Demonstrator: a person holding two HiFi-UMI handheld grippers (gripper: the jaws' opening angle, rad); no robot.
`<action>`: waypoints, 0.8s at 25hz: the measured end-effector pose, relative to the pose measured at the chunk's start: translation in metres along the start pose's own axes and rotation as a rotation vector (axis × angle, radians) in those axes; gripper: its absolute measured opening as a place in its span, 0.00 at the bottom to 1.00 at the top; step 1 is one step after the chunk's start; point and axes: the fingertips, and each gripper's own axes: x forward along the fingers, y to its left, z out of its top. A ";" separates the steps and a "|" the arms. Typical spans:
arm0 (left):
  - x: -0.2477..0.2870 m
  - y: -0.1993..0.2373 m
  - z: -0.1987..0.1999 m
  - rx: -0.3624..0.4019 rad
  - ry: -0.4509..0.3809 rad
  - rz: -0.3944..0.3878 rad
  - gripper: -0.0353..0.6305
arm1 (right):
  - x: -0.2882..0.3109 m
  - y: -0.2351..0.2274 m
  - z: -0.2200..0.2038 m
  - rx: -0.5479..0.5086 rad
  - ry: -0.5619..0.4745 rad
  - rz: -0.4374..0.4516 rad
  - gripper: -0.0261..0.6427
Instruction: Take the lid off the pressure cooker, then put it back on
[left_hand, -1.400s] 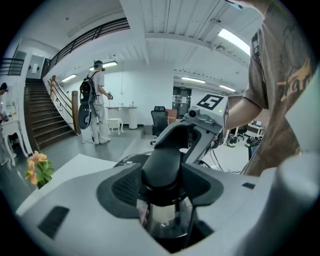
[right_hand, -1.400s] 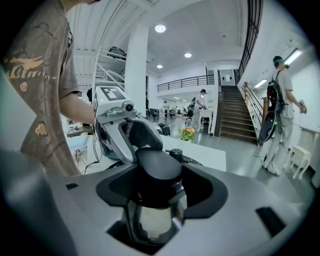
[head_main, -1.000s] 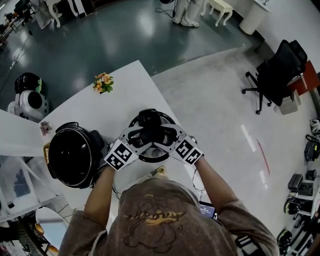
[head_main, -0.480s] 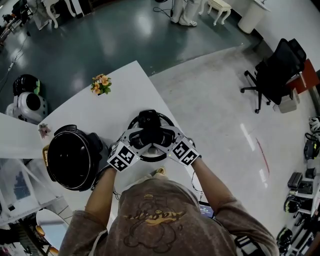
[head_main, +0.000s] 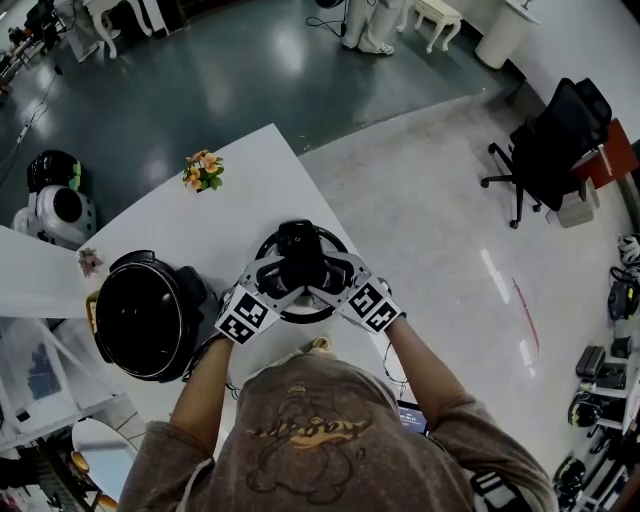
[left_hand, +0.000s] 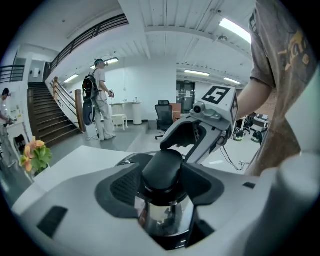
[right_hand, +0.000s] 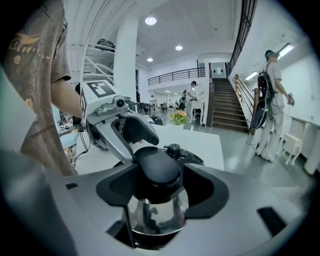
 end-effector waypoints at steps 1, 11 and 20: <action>-0.002 0.000 0.002 -0.006 -0.009 0.008 0.46 | -0.004 -0.001 0.003 0.008 -0.011 -0.010 0.46; -0.046 0.003 0.042 -0.100 -0.156 0.068 0.46 | -0.048 -0.007 0.032 0.087 -0.134 -0.085 0.46; -0.077 0.005 0.059 -0.172 -0.250 0.116 0.46 | -0.076 -0.004 0.038 0.119 -0.188 -0.141 0.46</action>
